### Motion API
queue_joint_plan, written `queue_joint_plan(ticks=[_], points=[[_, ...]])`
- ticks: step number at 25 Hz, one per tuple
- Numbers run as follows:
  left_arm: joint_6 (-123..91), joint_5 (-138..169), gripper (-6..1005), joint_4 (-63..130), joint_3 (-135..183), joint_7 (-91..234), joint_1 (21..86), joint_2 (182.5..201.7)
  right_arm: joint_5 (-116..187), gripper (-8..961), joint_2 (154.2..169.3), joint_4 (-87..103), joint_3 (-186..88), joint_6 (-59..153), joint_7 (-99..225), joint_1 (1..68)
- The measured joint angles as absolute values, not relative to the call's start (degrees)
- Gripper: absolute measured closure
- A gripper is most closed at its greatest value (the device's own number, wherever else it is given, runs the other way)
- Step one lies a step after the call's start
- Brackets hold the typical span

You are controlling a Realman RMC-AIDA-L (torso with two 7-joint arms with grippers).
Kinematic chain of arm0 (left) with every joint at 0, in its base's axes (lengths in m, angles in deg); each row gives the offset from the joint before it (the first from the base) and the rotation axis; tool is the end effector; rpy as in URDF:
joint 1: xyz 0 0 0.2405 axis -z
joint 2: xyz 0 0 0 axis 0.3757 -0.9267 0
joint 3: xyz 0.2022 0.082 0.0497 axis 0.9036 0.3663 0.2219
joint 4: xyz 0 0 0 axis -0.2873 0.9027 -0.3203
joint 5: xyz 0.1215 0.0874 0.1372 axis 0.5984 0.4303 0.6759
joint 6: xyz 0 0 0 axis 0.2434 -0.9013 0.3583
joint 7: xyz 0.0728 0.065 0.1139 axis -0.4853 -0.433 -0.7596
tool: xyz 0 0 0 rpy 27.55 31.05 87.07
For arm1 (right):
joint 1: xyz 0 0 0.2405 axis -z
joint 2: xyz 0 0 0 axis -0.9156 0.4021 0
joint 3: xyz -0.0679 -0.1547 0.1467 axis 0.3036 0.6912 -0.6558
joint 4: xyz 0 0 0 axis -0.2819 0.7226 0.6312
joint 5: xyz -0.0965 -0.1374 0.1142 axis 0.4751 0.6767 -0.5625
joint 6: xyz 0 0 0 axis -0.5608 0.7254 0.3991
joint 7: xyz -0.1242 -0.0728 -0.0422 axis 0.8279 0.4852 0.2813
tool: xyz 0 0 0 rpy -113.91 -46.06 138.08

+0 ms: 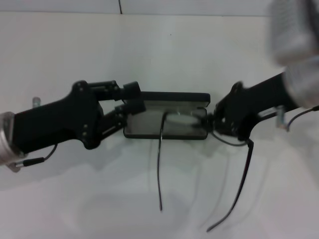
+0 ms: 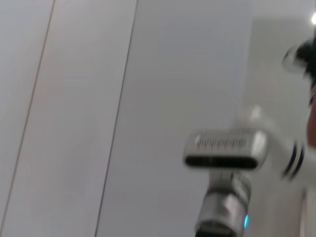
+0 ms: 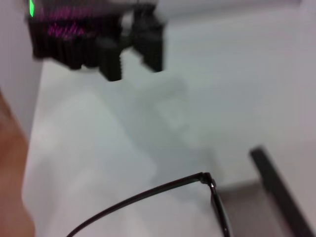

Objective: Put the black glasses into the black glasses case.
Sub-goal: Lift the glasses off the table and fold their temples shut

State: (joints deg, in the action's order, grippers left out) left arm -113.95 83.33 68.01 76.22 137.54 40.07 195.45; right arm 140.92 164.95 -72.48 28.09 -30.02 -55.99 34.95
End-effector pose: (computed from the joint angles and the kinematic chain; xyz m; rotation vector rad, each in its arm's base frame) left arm -0.2055 0.2500 0.0297 -2.6004 -0.3153 -1.3603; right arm 0.0936 0.3094 0.0006 -3.0083 0.2221 -0.0104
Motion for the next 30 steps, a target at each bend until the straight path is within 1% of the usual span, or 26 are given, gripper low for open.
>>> queue_joint_plan(ticks=[5, 7, 10, 13, 16, 18, 21, 29, 30], points=[[-119.26, 77.82, 745, 68.01, 76.21, 140.17, 40.06, 194.53, 126.40, 884, 165.12, -72.91, 19.46, -31.80, -45.39, 42.89], [-120.36, 77.09, 807, 68.00, 76.31, 140.70, 40.19, 194.41, 121.78, 884, 165.10, -71.44, 18.11, -32.23, -41.08, 44.75], [-120.74, 77.24, 899, 67.93, 76.58, 140.73, 40.83, 194.72, 112.42, 885, 164.93, -68.56, 17.81, -33.05, -31.13, 48.60], [-120.91, 77.39, 916, 67.42, 76.79, 140.46, 41.67, 195.46, 105.42, 885, 164.86, -65.52, 17.74, -33.81, -24.47, 50.34], [-121.22, 77.55, 933, 66.98, 77.11, 139.97, 42.18, 196.30, 102.04, 885, 164.79, -62.29, 17.76, -34.41, -20.78, 49.84], [-121.49, 77.68, 945, 66.43, 77.59, 139.64, 42.62, 196.51, 101.32, 885, 164.82, -60.66, 17.77, -34.58, -19.53, 49.23], [-122.94, 77.01, 962, 65.38, 78.18, 138.87, 43.04, 196.57, 100.89, 886, 164.84, -58.09, 17.76, -34.07, -18.27, 47.88], [-124.35, 76.13, 961, 65.21, 81.35, 136.93, 44.80, 196.59, 98.59, 886, 164.88, -49.38, 17.05, -33.86, -14.89, 43.60], [-124.35, 76.20, 961, 65.11, 81.91, 136.82, 45.21, 196.60, 97.64, 886, 164.87, -46.76, 17.04, -33.87, -13.83, 42.10]])
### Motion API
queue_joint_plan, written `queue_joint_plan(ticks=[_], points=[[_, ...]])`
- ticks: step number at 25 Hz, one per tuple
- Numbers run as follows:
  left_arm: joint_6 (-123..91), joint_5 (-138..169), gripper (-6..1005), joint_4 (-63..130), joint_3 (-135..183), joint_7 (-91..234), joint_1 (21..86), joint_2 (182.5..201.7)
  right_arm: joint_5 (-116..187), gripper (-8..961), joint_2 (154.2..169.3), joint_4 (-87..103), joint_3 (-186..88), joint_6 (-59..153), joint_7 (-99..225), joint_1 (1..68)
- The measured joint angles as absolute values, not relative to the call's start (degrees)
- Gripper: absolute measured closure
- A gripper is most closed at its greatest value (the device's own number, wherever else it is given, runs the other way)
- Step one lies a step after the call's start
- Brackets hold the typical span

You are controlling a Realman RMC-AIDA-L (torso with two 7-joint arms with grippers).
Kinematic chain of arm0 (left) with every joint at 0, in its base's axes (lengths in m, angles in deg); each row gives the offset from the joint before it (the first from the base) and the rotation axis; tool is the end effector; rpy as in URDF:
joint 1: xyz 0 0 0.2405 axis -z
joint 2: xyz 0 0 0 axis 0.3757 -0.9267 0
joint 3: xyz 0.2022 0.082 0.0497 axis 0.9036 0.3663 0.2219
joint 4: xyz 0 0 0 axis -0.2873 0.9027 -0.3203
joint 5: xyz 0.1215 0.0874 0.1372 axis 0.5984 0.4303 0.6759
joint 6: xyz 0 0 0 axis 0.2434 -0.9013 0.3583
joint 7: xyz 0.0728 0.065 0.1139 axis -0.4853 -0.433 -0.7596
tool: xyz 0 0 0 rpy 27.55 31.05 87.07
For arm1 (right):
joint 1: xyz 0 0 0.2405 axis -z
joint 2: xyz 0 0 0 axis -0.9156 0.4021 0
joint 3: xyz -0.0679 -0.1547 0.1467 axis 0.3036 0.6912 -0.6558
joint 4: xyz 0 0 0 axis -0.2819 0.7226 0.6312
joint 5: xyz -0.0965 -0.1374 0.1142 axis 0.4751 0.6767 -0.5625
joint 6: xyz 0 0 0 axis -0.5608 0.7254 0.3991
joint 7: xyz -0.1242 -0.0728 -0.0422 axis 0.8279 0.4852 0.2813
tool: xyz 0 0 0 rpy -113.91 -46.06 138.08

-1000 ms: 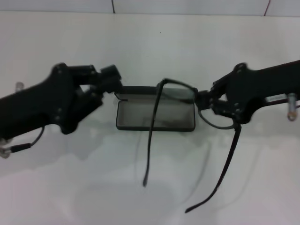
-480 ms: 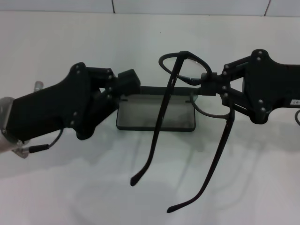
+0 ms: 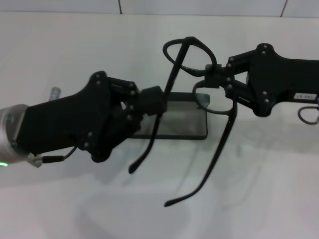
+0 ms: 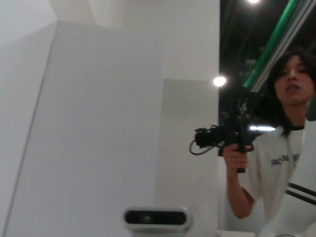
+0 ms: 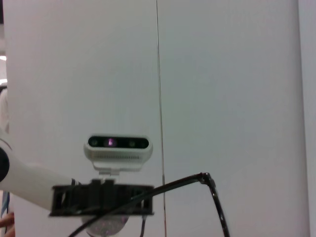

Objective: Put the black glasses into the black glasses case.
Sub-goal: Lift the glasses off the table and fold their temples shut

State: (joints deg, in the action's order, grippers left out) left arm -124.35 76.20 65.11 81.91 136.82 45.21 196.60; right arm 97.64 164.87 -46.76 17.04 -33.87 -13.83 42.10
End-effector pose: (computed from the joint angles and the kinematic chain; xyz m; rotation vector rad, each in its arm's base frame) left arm -0.1634 0.2381 0.0285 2.6249 0.1087 1.6814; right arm 0.1220 0.3010 0.0305 -2.8040 0.0403 1.1009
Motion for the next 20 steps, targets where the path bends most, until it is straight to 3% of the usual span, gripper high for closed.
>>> queue_joint_plan(ticks=[20], points=[[-120.28, 75.75, 959, 56.87, 83.70, 131.26, 49.13, 196.89, 94.77, 887, 165.10, -40.58, 18.68, -34.74, -10.81, 38.04]])
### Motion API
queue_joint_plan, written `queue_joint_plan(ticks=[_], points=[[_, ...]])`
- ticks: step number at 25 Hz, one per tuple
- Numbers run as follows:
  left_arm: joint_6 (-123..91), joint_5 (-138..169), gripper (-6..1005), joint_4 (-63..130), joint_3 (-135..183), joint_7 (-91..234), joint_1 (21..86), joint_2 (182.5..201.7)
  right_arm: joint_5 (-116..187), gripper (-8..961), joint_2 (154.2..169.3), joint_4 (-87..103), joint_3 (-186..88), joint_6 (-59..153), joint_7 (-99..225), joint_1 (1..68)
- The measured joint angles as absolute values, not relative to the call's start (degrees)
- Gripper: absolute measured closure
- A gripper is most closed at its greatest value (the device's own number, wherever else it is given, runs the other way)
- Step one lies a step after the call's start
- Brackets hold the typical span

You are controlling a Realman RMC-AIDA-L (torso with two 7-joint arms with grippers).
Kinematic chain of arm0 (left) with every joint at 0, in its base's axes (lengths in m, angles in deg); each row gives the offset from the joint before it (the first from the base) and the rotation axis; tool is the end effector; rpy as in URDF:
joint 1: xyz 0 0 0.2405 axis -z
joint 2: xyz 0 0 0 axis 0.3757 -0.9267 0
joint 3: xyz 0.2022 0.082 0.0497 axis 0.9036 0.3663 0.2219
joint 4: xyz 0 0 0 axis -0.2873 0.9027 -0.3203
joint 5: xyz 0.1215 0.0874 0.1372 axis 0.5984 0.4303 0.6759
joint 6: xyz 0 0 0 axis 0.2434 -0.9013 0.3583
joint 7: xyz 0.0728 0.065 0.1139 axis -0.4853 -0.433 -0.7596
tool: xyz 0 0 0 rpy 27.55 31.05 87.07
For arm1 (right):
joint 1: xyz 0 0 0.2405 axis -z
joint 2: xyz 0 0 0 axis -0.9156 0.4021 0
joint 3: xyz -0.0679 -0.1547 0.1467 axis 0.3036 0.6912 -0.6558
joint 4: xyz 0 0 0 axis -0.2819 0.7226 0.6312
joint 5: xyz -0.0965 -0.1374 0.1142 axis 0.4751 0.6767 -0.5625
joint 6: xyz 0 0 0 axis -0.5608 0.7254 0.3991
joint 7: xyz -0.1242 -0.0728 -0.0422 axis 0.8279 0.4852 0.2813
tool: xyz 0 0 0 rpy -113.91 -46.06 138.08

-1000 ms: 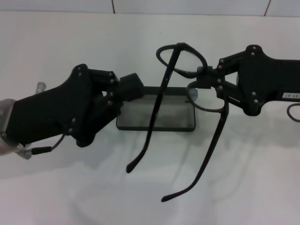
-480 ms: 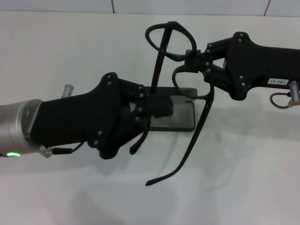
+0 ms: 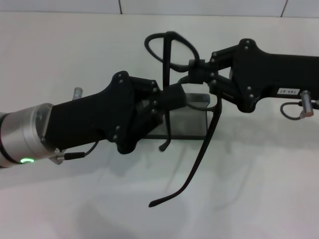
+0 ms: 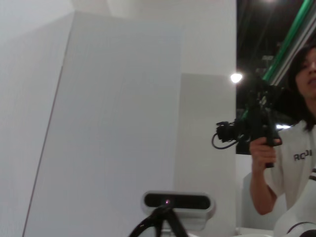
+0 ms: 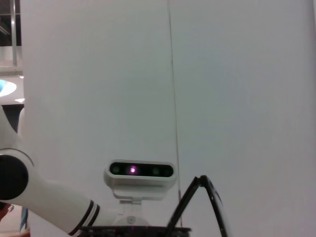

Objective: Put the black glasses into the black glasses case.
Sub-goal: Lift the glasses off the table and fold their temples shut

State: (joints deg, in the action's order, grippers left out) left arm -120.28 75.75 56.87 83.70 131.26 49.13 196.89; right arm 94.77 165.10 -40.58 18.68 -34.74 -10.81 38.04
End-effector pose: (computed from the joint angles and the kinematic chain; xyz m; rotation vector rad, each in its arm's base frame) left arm -0.1614 0.2474 0.0059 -2.6442 -0.1638 -1.6760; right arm 0.1122 0.3041 0.0182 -2.8277 0.0186 1.1836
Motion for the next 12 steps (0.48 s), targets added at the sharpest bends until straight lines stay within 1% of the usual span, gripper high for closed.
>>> queue_joint_plan(ticks=[12], points=[[-118.83, 75.12, 967, 54.93, 83.85, 130.67, 49.91, 196.97, 93.02, 887, 165.10, -37.85, 20.45, -34.96, -9.36, 37.44]])
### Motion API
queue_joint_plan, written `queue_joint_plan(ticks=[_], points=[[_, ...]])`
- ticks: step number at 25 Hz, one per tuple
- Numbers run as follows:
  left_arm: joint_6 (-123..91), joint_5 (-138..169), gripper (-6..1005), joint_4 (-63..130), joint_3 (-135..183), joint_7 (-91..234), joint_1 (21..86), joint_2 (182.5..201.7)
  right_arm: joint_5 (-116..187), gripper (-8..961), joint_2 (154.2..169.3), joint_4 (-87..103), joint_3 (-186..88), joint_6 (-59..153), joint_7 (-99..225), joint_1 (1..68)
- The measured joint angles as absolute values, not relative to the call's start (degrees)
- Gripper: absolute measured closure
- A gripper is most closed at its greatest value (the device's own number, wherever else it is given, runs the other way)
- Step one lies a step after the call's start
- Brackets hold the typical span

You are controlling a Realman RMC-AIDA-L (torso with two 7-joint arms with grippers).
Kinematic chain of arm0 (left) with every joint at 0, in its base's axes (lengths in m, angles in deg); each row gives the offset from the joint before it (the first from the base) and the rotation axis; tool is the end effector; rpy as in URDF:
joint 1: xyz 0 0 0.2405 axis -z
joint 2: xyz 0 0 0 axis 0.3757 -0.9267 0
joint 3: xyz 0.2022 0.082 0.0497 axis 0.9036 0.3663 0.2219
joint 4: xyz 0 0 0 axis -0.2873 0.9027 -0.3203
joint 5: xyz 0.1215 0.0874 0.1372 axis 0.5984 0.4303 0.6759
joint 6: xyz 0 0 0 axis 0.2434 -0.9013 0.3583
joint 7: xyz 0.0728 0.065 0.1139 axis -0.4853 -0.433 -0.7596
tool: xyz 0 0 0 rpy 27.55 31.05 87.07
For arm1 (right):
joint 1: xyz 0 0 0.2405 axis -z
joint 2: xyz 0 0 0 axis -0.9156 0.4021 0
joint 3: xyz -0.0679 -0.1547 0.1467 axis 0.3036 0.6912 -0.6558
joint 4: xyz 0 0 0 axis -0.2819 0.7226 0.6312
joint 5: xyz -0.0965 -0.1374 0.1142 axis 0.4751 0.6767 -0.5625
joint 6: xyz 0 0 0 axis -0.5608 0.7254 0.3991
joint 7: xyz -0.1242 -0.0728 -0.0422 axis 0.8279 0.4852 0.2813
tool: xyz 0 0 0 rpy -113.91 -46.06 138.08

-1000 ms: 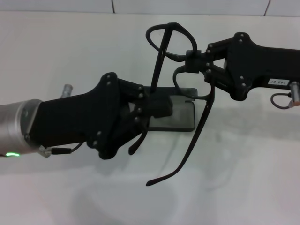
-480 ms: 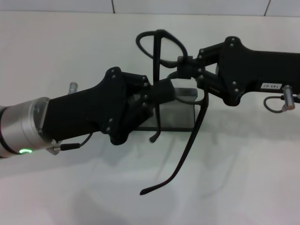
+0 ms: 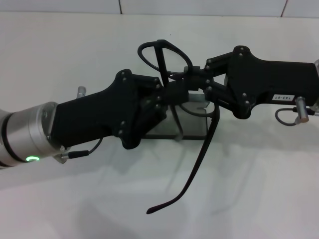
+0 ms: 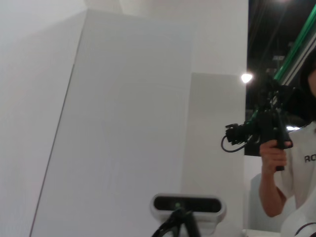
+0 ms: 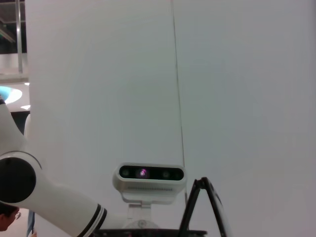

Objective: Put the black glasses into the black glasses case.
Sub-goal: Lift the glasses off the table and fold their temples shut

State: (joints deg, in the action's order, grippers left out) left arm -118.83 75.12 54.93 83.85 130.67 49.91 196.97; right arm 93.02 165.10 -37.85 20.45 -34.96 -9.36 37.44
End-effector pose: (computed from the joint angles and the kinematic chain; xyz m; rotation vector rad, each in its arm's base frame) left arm -0.1618 0.2509 0.0013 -2.6284 -0.2010 -1.6652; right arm 0.1133 0.3015 0.0109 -2.8399 0.0360 1.2142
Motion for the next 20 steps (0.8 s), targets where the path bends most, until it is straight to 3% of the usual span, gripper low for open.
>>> queue_joint_plan(ticks=[20], points=[[-120.09, 74.96, 967, 54.22, 83.69, 130.20, 49.99, 197.06, 90.99, 888, 164.94, -35.41, 20.17, -36.88, -6.83, 37.29]])
